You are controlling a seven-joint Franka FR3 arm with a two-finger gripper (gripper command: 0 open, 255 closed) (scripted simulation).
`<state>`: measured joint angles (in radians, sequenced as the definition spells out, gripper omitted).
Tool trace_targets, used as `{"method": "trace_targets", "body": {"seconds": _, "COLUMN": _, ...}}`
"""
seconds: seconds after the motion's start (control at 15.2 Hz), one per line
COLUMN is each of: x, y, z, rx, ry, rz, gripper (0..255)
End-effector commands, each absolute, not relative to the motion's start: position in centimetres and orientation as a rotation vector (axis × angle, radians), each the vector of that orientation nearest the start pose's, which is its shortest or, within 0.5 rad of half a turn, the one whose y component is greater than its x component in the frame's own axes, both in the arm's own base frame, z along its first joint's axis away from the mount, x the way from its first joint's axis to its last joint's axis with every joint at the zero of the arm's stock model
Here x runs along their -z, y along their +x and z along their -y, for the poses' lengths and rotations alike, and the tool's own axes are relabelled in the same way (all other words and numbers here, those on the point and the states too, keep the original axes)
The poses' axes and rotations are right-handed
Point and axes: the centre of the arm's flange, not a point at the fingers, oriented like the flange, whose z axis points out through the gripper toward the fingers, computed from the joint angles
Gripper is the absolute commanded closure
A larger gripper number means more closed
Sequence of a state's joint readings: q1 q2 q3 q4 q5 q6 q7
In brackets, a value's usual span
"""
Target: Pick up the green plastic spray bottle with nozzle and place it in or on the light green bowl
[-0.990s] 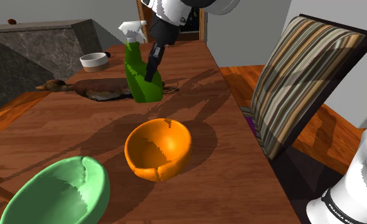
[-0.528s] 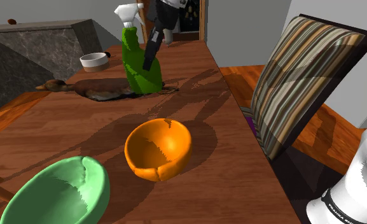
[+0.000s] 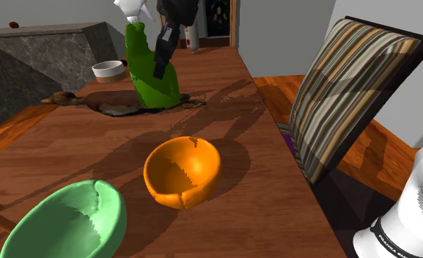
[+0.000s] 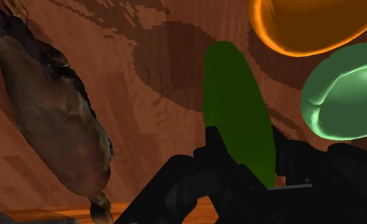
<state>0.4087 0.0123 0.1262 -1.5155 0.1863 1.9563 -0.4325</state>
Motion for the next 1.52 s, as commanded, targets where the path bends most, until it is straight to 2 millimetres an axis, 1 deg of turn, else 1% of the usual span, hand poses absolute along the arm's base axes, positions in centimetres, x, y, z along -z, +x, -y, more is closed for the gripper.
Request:
{"method": "trace_targets", "body": {"seconds": 0.0, "x": -68.5, "y": 49.2, "z": -33.6, "rx": 0.610, "ry": -2.563, "rz": 1.292, "gripper": 255}}
{"method": "trace_targets", "body": {"seconds": 1.32, "x": -66.6, "y": 35.9, "z": -56.5, "rx": 0.610, "ry": -2.563, "rz": 1.292, "gripper": 255}}
{"method": "trace_targets", "body": {"seconds": 1.45, "x": -65.6, "y": 35.9, "z": -56.5, "rx": 0.610, "ry": -2.563, "rz": 1.292, "gripper": 255}}
